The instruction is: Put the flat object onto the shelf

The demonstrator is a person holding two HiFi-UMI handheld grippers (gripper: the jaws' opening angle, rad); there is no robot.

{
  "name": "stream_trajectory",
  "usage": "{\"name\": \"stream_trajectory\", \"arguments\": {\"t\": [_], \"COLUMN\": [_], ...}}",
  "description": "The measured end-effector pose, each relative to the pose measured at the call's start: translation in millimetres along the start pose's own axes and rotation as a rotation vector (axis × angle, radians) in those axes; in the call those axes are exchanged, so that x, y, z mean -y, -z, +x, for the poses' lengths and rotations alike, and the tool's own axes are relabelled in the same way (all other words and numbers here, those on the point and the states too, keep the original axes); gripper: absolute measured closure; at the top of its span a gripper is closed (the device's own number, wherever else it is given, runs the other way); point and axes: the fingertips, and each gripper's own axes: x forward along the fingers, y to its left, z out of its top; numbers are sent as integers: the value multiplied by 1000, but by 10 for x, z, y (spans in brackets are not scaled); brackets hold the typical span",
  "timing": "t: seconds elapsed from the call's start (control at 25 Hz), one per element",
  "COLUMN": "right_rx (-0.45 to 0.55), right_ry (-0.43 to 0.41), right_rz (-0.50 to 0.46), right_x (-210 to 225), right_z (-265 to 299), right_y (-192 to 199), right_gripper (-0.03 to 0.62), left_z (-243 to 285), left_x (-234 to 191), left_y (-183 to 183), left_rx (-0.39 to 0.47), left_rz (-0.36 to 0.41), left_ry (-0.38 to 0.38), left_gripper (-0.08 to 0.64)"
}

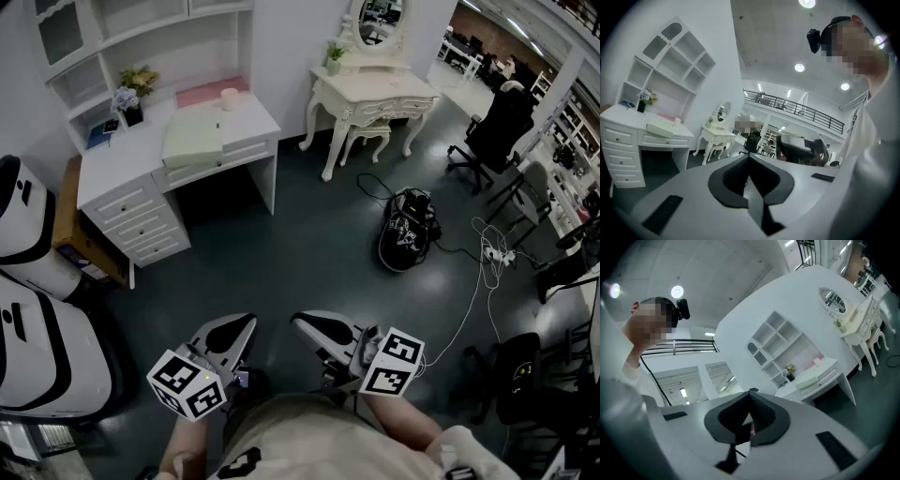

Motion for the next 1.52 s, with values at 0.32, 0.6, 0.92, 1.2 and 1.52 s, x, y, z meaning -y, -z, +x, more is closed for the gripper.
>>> {"name": "stream_trajectory", "arguments": {"t": [0.32,0.6,0.92,1.2,1.52], "right_rx": [-17,-30,-123,-195,-288], "right_ry": [-15,-33,-47,-84,-160], "right_rz": [13,39,58,88,148], "right_x": [-86,-123,-183,-217,-87], "right_z": [201,464,883,1176,1584], "right_y": [108,181,458,597,701], "right_gripper": [571,571,571,571,571], "left_z": [-213,-334,-631,-918,-1113], "left_x": [-99,-274,-605,-842,-1180], "left_y": [13,-62,-124,-143,-150], "left_rx": [-6,-12,16,62,94], "left_rz": [-22,-32,-39,-66,-125], "left_ry": [-4,6,-28,-120,-253], "left_gripper": [547,548,548,548,548]}}
